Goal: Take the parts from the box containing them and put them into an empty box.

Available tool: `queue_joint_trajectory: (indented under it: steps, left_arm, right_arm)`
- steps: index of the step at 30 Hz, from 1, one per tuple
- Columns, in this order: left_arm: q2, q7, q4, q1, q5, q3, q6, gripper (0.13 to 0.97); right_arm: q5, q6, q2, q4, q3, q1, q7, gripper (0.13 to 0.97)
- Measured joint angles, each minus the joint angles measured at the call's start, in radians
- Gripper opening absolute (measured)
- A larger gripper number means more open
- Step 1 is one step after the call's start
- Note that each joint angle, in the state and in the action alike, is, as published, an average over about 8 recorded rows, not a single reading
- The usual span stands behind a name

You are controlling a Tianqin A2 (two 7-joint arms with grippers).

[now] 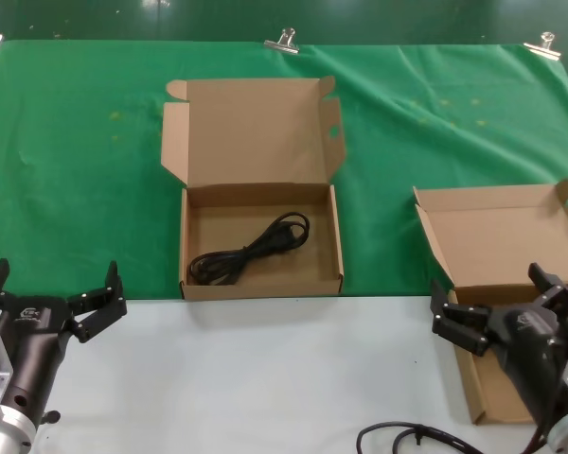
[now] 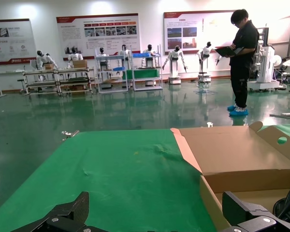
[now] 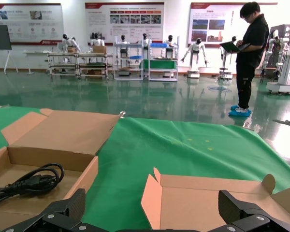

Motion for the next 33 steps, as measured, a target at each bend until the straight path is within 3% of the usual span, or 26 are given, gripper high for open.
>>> queue_joint_trajectory:
  steps: [33]
  left_arm:
    - [0.0,0.0,0.0,0.0,0.0,0.0,0.0,0.966]
  right_arm:
    - [0.0,0.0,0.0,0.0,0.0,0.0,0.0,0.966]
